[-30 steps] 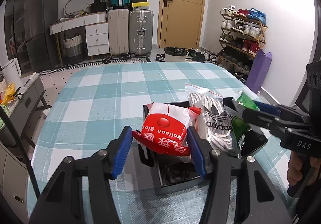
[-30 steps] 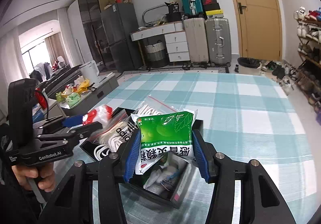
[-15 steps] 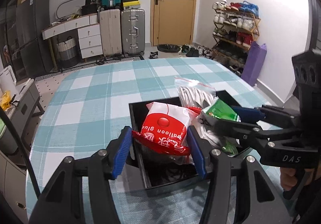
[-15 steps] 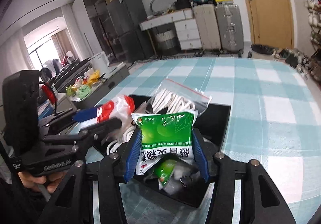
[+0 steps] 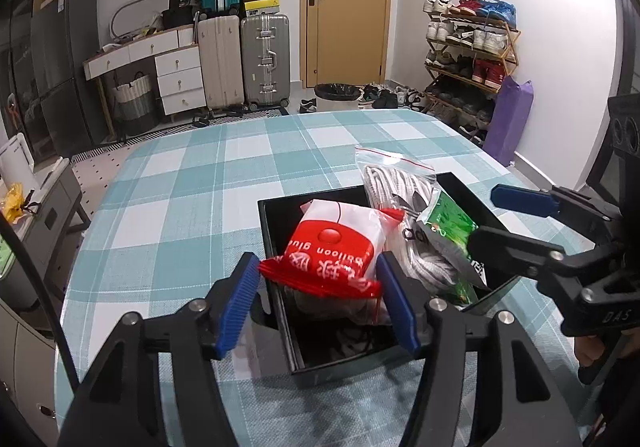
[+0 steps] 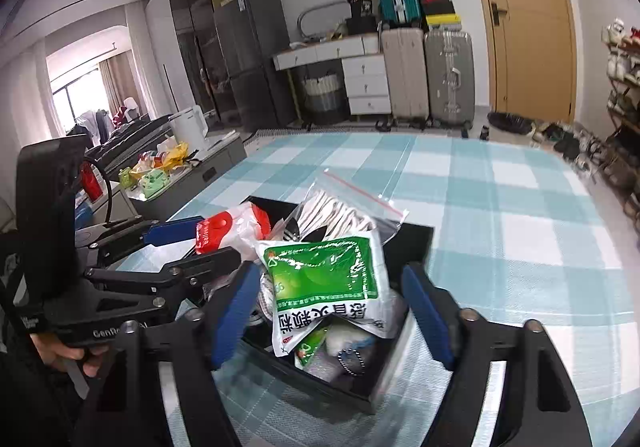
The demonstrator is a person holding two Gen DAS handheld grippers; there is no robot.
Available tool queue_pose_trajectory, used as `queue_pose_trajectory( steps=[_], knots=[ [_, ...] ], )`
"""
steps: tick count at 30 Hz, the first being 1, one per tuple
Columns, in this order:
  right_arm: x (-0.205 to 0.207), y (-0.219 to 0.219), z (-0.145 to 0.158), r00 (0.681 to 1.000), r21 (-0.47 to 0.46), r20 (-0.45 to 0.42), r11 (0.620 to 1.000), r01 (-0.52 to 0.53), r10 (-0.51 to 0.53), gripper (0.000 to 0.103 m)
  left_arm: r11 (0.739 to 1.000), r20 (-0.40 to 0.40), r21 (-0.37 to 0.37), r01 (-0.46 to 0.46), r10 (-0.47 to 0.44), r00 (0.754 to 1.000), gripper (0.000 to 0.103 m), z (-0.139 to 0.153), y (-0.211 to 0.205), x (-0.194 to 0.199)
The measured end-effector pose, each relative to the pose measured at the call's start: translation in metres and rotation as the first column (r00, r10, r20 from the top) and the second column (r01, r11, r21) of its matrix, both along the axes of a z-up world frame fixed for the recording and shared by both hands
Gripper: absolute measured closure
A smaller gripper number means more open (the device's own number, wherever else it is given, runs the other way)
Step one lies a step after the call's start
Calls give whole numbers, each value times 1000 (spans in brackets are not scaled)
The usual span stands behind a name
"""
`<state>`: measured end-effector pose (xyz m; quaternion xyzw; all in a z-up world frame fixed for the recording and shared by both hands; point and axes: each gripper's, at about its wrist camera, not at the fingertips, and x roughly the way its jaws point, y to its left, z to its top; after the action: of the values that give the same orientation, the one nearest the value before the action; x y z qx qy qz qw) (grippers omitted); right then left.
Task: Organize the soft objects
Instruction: 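Open both tools to release the packets and withdraw from the box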
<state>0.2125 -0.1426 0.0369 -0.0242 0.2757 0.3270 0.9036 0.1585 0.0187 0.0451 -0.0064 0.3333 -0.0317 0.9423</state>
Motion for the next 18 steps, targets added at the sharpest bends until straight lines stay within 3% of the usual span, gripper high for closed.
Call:
queue_pose_trajectory(
  steps=[2,5,8,18],
  knots=[
    [-5,-4,2,1000,-8,14,1000,5,-5,17,1000,7,6,-1,1,1000,26,2,0,-3],
    [-14,-10,4,999,-19,40,1000,22,-21,2,1000,41,25,-7,6,999,14,7,-1,-12],
    [-22,-14,5,998,-31,63,999,23,-21,1,999,65,35,-9,6,998,4,11,0,-21],
    [-48,-19,4,991,-36,125,998,51,-46,1,998,128,14,-61,59,990,0,14,9,-52]
  ],
)
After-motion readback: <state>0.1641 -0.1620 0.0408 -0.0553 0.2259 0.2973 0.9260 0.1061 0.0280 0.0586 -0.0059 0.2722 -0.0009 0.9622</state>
